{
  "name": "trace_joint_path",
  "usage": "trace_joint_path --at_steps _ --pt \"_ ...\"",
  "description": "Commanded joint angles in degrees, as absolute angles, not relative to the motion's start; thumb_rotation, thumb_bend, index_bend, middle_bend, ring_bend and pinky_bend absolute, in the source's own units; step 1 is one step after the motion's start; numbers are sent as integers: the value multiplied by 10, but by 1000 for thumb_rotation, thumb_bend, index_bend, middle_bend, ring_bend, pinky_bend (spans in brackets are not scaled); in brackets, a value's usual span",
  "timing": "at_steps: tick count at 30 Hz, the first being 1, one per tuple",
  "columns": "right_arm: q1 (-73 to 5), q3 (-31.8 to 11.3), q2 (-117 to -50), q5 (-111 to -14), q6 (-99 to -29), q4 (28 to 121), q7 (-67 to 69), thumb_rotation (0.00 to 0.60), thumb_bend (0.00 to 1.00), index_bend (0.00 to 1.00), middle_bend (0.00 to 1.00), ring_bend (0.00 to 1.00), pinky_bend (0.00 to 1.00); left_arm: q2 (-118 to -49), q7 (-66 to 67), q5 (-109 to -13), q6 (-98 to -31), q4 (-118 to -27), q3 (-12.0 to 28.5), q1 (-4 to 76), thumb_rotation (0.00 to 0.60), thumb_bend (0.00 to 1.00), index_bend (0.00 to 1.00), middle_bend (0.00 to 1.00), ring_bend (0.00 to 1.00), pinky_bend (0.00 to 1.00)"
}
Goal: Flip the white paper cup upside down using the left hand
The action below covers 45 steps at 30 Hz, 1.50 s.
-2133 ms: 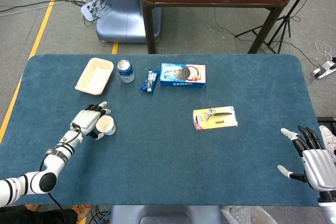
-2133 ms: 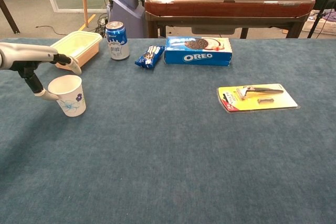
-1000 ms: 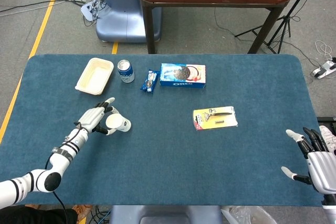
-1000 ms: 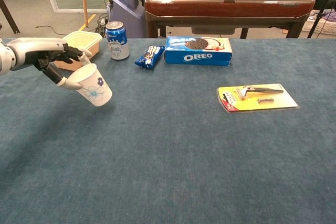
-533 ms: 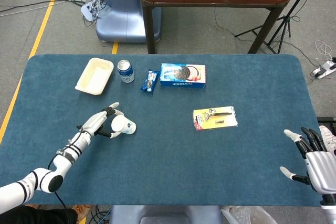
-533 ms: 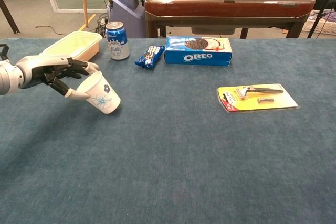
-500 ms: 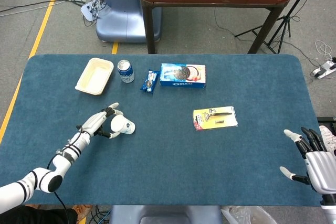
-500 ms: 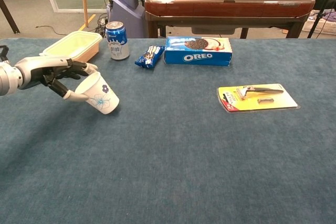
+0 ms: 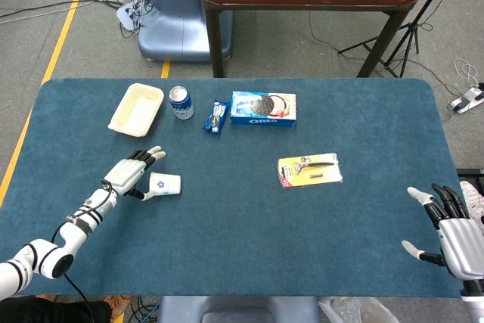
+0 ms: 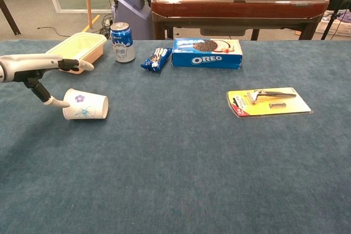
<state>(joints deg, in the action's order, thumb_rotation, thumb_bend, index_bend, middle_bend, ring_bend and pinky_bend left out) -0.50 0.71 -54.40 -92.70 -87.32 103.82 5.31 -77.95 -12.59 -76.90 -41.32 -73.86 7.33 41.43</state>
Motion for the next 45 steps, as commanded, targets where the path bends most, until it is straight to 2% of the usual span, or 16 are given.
trace_joint_path --at_steps 1,2,5,15,22,30,45 --pt "-4 7 -545 -928 -875 1035 55 600 103 170 227 18 0 -752 -52 -744 -429 -790 75 417 600 228 140 0 0 0" --pt "-4 7 -546 -928 -874 1034 56 600 103 170 227 18 0 -750 -34 -737 -429 -800 75 419 600 227 185 0 0 0" --pt "-5 7 -548 -927 -873 1030 61 600 103 170 227 18 0 -750 36 -703 -428 -829 75 427 600 228 228 0 0 0" --pt "0 8 -548 -925 -880 1019 74 600 104 170 227 18 0 -787 294 -522 -469 -897 70 482 600 228 209 0 0 0" --pt "3 9 -549 -923 -882 1010 85 600 104 170 227 18 0 -815 407 -403 -502 -915 58 526 600 228 200 0 0 0" --pt "2 8 -550 -922 -881 1004 93 600 103 170 227 18 0 -835 467 -293 -534 -921 51 560 600 228 190 0 0 0" --pt "6 9 -548 -920 -882 1006 90 600 103 170 228 18 0 -851 506 -214 -561 -928 36 589 600 228 249 0 0 0"
